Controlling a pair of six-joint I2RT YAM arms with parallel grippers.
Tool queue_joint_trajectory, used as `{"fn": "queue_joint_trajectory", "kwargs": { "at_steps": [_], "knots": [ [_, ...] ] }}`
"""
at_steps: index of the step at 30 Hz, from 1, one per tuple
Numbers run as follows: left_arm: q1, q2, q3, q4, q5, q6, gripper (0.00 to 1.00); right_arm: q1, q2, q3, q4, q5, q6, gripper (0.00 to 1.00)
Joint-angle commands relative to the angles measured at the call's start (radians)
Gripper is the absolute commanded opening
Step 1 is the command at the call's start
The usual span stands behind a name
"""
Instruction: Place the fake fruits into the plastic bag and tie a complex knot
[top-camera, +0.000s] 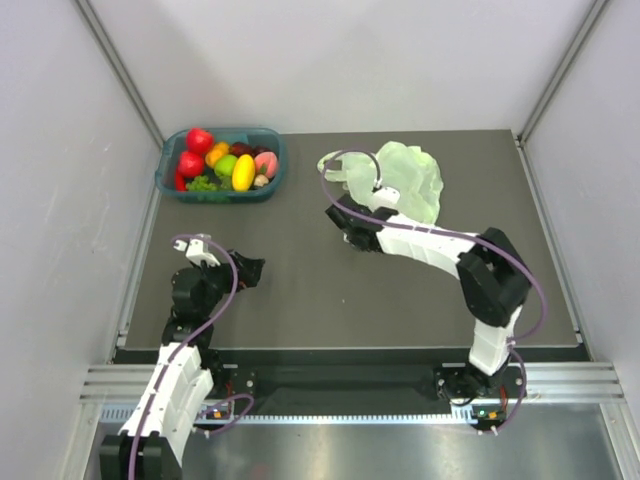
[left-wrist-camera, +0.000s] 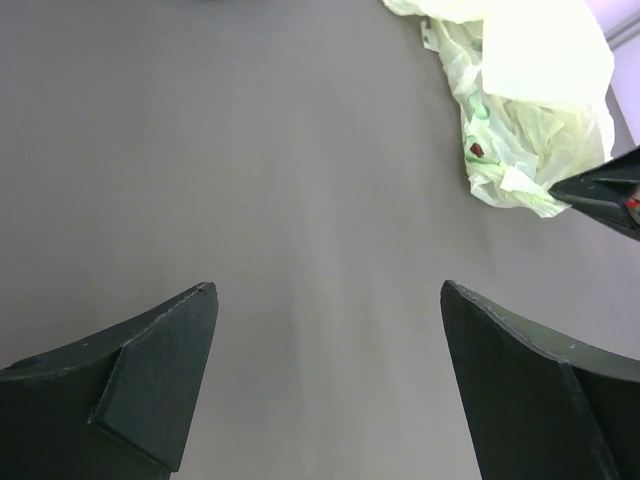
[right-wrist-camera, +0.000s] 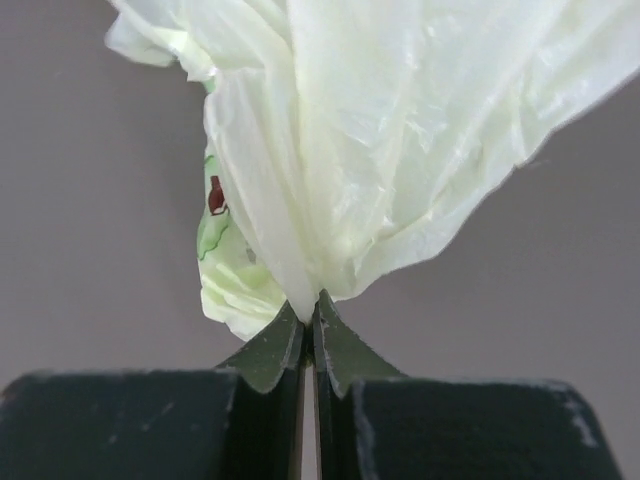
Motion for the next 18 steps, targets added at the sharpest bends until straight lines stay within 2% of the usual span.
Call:
{"fn": "queue_joint_trajectory", "kwargs": {
  "at_steps": [1,2,5,12,18],
  "knots": [
    [-0.014,0.038,0.018,0.111,0.058,-0.003,0.97,-0.017,-0.166,-0.104,0.226,-0.106,-0.328,0.0],
    [-0.024,0.052,0.021,0.12,0.052,-0.003,0.97,-0.022,-0.191,-0.138,0.309,-0.138,-0.369,0.0],
    [-0.076,0.121,0.044,0.149,0.007,0.003,0.99,-0.03,-0.296,-0.249,0.404,-0.264,-0.481,0.01],
    [-0.229,0.336,0.216,0.166,-0.111,0.021,0.99,-0.03,-0.493,-0.349,0.354,-0.326,-0.605,0.01],
    [-0.261,0.558,0.415,0.165,-0.079,0.101,0.99,-0.039,-0.663,-0.419,0.309,-0.349,-0.68,0.0]
  ]
}}
